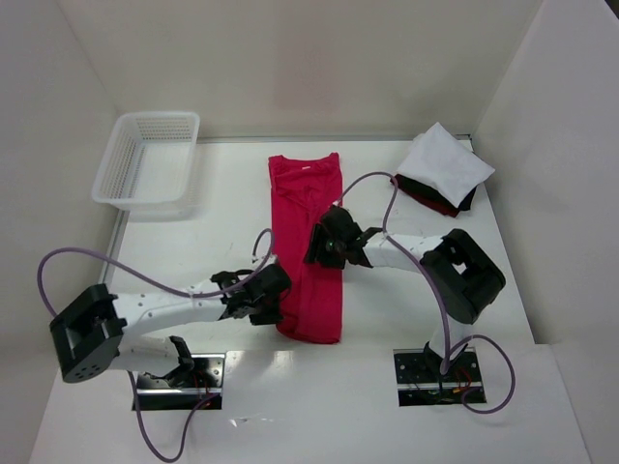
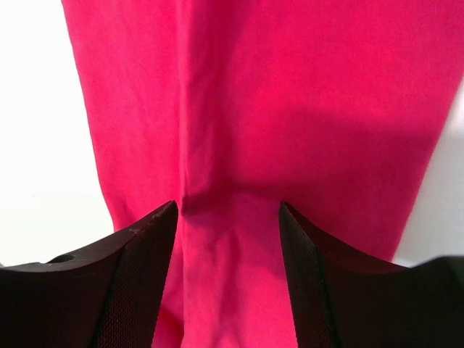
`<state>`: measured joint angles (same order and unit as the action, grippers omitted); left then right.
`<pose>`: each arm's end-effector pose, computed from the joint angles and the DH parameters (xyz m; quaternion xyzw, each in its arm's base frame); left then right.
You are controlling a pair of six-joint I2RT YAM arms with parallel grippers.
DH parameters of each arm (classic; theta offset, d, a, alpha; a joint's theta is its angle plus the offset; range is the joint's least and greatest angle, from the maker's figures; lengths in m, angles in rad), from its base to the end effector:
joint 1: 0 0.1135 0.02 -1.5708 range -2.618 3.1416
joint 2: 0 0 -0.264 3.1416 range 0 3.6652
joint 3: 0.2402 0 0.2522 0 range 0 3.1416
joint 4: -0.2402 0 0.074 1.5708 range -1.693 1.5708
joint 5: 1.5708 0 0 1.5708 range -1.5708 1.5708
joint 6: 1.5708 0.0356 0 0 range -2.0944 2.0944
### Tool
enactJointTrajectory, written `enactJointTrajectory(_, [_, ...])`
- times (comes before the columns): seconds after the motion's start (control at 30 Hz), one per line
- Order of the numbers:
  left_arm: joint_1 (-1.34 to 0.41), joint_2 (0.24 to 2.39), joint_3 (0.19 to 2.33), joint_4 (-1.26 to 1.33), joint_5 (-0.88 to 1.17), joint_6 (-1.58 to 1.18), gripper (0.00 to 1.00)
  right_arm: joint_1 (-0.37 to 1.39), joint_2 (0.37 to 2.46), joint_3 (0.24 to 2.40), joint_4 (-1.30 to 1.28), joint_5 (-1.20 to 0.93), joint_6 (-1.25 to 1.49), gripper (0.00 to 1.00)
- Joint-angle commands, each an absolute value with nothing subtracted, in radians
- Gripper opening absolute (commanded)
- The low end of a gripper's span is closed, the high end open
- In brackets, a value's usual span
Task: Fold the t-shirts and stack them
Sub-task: Grab the bottom of the folded rectangular tshirt with both arms
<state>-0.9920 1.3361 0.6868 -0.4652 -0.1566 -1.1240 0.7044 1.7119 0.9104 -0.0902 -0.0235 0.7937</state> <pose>0.1349 -0.1963 0.1719 -0.0817 0.9678 -0.1591 0.1770 0.2581 0.2205 0.1554 0.0382 0.9421 0.2349 0.2364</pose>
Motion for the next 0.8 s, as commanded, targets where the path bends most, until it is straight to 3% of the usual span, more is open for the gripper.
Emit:
enactJointTrajectory(0.0, [-0.996, 1.217, 0.663, -0.546, -0.155, -1.175, 0.00, 0.712, 1.764, 0.946, -0.066, -0.006, 0.796, 0.64])
enactJointTrajectory(0.43, [-0.996, 1.033, 0.589, -0.604, -0.034, -1.226, 0.00, 0.712, 1.830, 1.022, -0.115, 0.034, 0.778, 0.61])
enactJointTrajectory(0.47, [-0.996, 1.014, 0.589, -0.629, -0.034, -1.226, 0.07, 0.712, 1.830, 1.022, -0.115, 0.034, 0.778, 0.61])
enactJointTrajectory(0.5, [-0.996, 0.994, 0.578, -0.641, -0.049, -1.239, 0.28, 0.712, 1.830, 1.022, -0.115, 0.034, 0.778, 0.61])
enactJointTrajectory(0.53, [-0.996, 0.947, 0.578, -0.655, -0.061, -1.256, 0.36, 0.712, 1.839, 1.022, -0.115, 0.034, 0.778, 0.61])
enactJointTrajectory(0.6, [-0.996, 0.898, 0.578, -0.684, -0.093, -1.266, 0.41, 0.712, 1.839, 1.031, -0.115, 0.034, 0.778, 0.61])
enactJointTrajectory(0.63, [-0.996, 0.856, 0.569, -0.684, -0.094, -1.278, 0.51, 0.712, 1.850, 1.041, -0.127, 0.034, 0.778, 0.61])
enactJointTrajectory(0.77, [-0.996, 0.844, 0.581, -0.695, -0.120, -1.267, 0.61, 0.712, 1.850, 1.051, -0.146, 0.034, 0.767, 0.61])
